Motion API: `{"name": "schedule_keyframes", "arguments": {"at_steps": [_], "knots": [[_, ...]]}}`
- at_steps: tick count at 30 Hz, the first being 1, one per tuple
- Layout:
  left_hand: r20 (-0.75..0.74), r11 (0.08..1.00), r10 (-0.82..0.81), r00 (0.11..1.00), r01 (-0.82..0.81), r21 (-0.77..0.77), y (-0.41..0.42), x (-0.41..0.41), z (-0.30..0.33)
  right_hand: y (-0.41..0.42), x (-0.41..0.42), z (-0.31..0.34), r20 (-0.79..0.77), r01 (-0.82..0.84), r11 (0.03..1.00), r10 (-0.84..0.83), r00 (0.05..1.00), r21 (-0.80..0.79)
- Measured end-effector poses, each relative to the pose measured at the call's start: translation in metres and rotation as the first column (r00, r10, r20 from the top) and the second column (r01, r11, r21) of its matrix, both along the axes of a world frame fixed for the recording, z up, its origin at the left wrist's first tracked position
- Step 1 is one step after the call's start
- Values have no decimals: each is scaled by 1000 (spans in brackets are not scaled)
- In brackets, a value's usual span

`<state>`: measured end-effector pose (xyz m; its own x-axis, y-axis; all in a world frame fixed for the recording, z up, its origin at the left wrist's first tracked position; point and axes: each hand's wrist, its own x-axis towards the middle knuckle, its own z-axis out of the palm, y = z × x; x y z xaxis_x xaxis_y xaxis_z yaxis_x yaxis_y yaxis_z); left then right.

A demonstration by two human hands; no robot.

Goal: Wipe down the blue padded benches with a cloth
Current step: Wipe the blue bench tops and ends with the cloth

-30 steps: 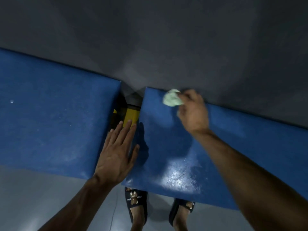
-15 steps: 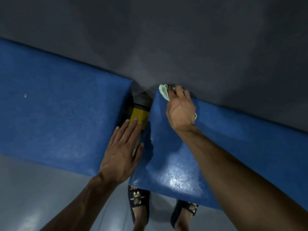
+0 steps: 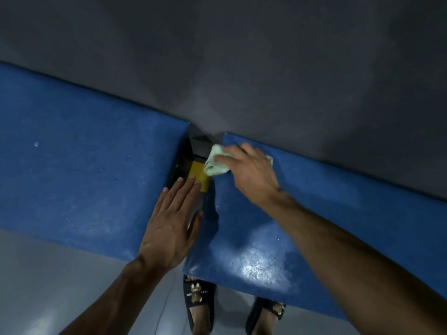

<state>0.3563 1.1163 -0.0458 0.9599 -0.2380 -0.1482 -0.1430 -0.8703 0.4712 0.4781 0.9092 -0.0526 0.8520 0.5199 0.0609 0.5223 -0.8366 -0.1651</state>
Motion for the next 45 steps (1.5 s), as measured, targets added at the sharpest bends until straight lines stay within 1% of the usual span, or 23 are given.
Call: {"name": "schedule_keyframes", "arguments": {"at_steps": [3,5,6,8,11,13,15,16,19,20,23,25,29,31,34,38,39,40,41,42,43,44,45], "knots": [[19,1000,12,1000,-11,-20,2,2,1,3,34,-2,39,131,991,-131,991,-9],[12,1000,13,1000,-13,-17,2,1,2,7,25,-2,13,208,977,-208,978,41],[11,1000,17,1000,-17,-14,2,1,2,8,13,-2,-6,211,975,-212,977,72],[-1,1000,8,1000,-8,-7,1,-1,0,6,-20,-2,-47,160,979,-155,987,128],[-20,1000,8,1000,-8,-1,-1,-1,-2,-3,-62,-3,-96,27,983,-9,995,183],[-21,1000,-6,1000,6,2,-2,-2,-2,-14,-61,-4,-62,-90,986,100,993,137],[-19,1000,-23,1000,23,7,-3,-1,0,-22,-34,-3,-2,-166,982,167,986,86],[-20,999,-30,999,30,12,-4,-1,0,-23,-17,-3,20,-147,986,146,989,76],[-26,999,-30,999,30,15,-8,0,0,-6,11,1,7,62,995,-63,998,72],[-30,999,-32,999,33,15,-10,0,0,1,7,0,6,83,992,-84,996,90],[-36,999,-36,999,37,18,-13,-2,2,-5,-25,-6,6,6,989,-7,1000,145],[-46,999,-43,998,44,12,-14,-3,4,-38,-43,-9,-25,40,990,-37,999,132],[-70,998,-65,995,65,7,-16,-4,6,-137,-69,-3,-13,278,957,-278,961,78],[-77,997,-77,994,76,-7,-16,-5,7,-177,-86,-1,1,468,881,-469,883,76],[-88,996,-87,992,85,-23,-17,-5,9,-180,-109,-8,6,737,647,-752,659,196],[-93,996,-83,992,81,-23,-18,-9,7,-80,-98,-23,-92,843,326,-912,400,428],[-93,996,-84,992,82,-23,-17,-10,6,-49,-95,-23,-164,819,238,-914,371,522],[-97,996,-86,991,85,-20,-17,-11,4,-20,-91,-20,-217,809,180,-910,353,560],[-103,996,-84,991,83,-19,-16,-12,4,5,-85,-19,-139,799,310,-890,435,515],[-106,997,-75,992,74,-18,-15,-13,3,27,-81,-16,-134,759,427,-824,550,491],[-103,998,-63,993,61,-17,-14,-14,3,43,-83,-16,-94,715,565,-754,650,411],[-101,999,-51,994,49,-14,-13,-15,5,52,-87,-13,-82,631,697,-646,759,341],[-105,999,-41,994,40,-15,-13,-15,6,55,-90,-7,-109,523,789,-518,848,321]]}}
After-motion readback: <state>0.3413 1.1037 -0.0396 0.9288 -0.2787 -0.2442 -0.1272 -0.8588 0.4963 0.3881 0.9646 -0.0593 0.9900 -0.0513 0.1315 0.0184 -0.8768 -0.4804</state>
